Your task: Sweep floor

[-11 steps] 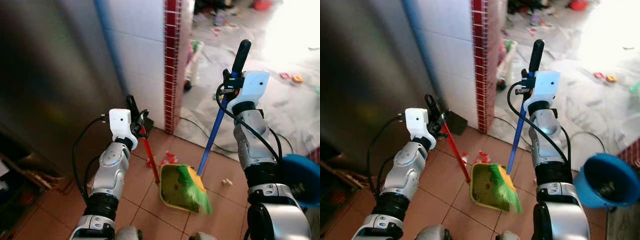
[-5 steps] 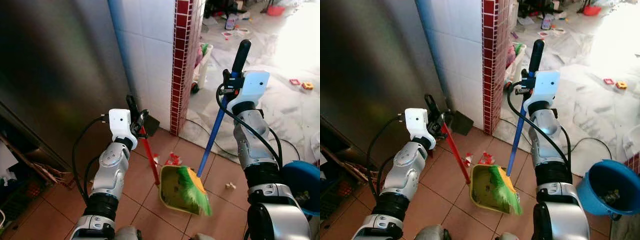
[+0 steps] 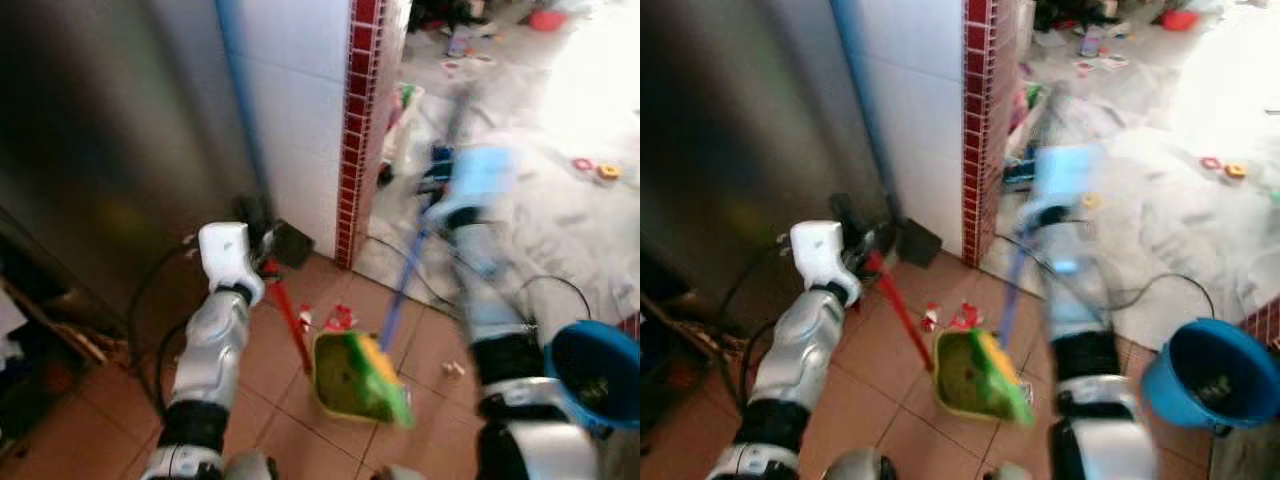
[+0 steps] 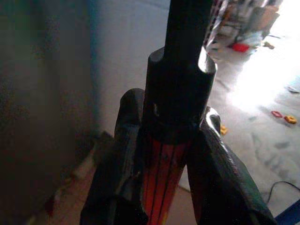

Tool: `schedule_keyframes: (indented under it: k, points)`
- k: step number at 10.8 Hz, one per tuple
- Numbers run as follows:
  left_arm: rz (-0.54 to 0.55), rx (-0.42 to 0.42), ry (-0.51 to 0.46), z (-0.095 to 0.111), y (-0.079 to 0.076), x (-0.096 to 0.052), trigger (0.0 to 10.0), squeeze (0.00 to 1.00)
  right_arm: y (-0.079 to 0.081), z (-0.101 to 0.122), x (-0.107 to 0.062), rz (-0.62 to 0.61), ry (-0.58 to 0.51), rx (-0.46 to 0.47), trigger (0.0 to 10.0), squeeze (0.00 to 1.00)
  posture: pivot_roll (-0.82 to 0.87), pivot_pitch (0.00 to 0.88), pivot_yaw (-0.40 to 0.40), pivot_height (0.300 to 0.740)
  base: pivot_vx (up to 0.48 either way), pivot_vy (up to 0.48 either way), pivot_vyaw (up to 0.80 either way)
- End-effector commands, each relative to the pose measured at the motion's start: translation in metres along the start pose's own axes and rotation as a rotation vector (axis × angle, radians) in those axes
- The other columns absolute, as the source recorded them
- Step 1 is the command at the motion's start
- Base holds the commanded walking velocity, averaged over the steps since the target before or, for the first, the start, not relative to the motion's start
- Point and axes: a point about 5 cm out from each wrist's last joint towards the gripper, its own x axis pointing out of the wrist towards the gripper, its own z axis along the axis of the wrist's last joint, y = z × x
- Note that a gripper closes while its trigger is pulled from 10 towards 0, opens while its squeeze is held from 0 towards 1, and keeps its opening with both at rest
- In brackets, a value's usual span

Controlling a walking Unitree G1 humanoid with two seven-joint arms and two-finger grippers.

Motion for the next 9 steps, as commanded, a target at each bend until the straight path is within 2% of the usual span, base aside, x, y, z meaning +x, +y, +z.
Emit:
schedule_keyframes:
  k: [1,2,3,5,6,8,9]
  points:
    - [-0.026,-0.048,-0.067,0.019,-0.006,0.005,10.0,0.00,-0.002,0.013,0.004,-0.010,-0.050,0.003,10.0,0.00,-0.07,0.031,0.014,0.740,0.000,0.000,-0.80]
    - [-0.038,-0.013,-0.099,0.030,-0.007,0.007,10.0,0.00,-0.004,0.017,0.006,-0.016,-0.064,-0.010,10.0,0.00,-0.08,0.045,0.009,0.740,0.000,0.000,-0.80]
    - [-0.052,0.119,-0.179,0.052,-0.004,0.003,10.0,0.00,-0.013,0.023,0.004,-0.037,-0.072,-0.056,10.0,0.00,-0.06,0.068,-0.001,0.740,0.000,0.000,0.00]
    - [-0.005,0.143,-0.170,0.056,0.012,-0.011,10.0,0.00,-0.025,0.016,-0.007,-0.063,-0.028,-0.111,10.0,0.00,-0.06,0.091,-0.005,0.740,0.000,0.000,0.00]
    - [0.000,0.144,-0.163,0.054,0.015,-0.015,10.0,0.00,-0.028,0.015,-0.009,-0.070,-0.022,-0.110,10.0,0.00,-0.05,0.076,-0.003,0.740,0.000,0.000,0.00]
    - [0.016,0.152,-0.131,0.049,0.019,-0.029,10.0,0.00,-0.031,0.012,-0.015,-0.102,-0.002,-0.105,10.0,0.00,-0.05,0.022,0.056,0.740,0.000,0.000,0.00]
    - [0.005,0.149,-0.116,0.045,0.020,-0.031,10.0,0.00,-0.027,0.012,-0.013,-0.092,-0.004,-0.098,10.0,0.00,-0.06,0.005,0.081,0.740,0.000,0.000,0.00]
